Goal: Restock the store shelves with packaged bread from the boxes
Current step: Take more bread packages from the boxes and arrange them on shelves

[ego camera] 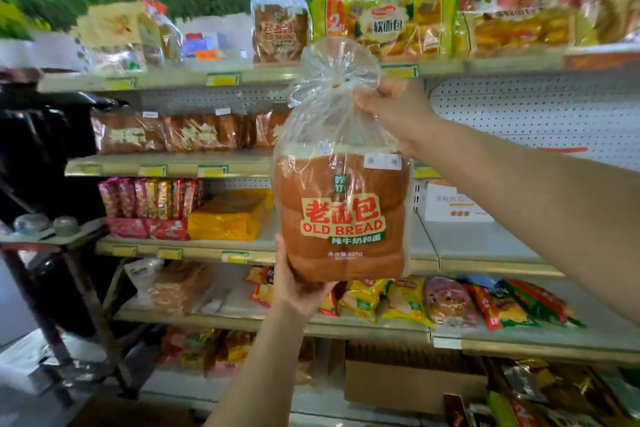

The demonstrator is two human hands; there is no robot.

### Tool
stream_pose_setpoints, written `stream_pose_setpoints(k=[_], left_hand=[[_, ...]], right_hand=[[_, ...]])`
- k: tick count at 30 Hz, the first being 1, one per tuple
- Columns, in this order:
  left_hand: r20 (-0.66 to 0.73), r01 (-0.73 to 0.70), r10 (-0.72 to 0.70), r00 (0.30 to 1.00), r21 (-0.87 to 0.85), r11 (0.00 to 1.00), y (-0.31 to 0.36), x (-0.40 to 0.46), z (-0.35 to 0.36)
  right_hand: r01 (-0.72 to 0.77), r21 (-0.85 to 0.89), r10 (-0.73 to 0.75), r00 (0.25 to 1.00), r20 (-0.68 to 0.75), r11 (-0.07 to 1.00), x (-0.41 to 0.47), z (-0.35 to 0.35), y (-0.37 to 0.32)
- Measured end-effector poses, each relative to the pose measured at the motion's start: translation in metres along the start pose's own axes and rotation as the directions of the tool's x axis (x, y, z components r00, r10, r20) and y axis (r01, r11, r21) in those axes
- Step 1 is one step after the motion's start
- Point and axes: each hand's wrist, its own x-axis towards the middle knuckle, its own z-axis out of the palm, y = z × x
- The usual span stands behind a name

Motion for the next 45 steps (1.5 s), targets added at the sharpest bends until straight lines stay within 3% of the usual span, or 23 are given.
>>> stream_pose_setpoints(k=[3,7,12,19,22,26,29,37,45], left_hand=[[0.014,-0.004,0.005,1.0,-0.039,0.999,0.005,0.002,0.01],[0.01,-0.03,0.031,0.999,-0.069,0.997,0.013,0.005,0.021],[-0.016,-0.106,0.106,0.994,0.0,0.994,0.034,0.014,0.035],[-0.096,-0.175,0.201,0.975,0.225,0.959,0.07,0.021,0.05],[-0.13,-0.225,0.303,0.944,0.42,0.879,0.107,0.027,0.052],[-0.059,-0.288,0.394,0.917,0.585,0.758,0.159,0.041,0.057],[0.047,-0.297,0.345,0.937,0.627,0.72,0.195,0.041,0.067],[0.204,-0.29,0.225,0.953,0.828,0.48,0.314,0.067,0.088],[0.338,-0.391,0.201,0.919,0.839,0.378,0.408,0.099,0.131]], right_hand=[[-0.029,0.05,0.022,0.991,0.129,0.998,0.015,0.002,-0.015],[-0.103,0.288,0.01,0.952,0.305,0.952,0.015,-0.024,-0.015],[-0.35,0.017,0.263,0.734,0.626,0.937,-0.025,-0.025,0.068],[-0.259,0.23,0.122,0.869,0.48,0.938,-0.018,0.008,0.082],[-0.22,0.264,0.098,0.908,0.407,0.939,-0.005,0.026,0.082],[-0.184,0.283,0.076,0.933,0.351,0.941,0.017,0.058,0.075],[-0.148,0.286,0.051,0.946,0.322,0.947,0.038,0.087,0.065],[-0.129,0.307,0.085,0.985,0.153,0.943,0.098,0.175,0.03],[-0.008,0.233,0.003,1.0,0.02,0.972,0.162,0.218,-0.032]])
